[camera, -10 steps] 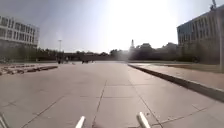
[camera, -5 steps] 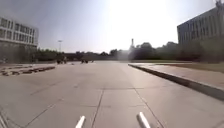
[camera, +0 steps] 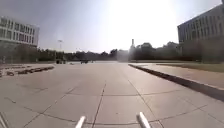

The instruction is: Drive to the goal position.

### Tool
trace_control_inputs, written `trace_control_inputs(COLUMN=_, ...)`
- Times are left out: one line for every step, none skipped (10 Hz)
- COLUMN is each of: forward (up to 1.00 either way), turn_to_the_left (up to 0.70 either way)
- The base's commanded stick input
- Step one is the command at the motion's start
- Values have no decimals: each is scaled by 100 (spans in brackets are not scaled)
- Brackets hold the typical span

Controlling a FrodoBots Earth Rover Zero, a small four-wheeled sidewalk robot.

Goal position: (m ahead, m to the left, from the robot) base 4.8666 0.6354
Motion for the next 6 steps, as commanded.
trace_control_inputs(forward=70, turn_to_the_left=0)
trace_control_inputs(forward=70, turn_to_the_left=0)
trace_control_inputs(forward=70, turn_to_the_left=0)
trace_control_inputs(forward=70, turn_to_the_left=0)
trace_control_inputs(forward=70, turn_to_the_left=0)
trace_control_inputs(forward=70, turn_to_the_left=0)
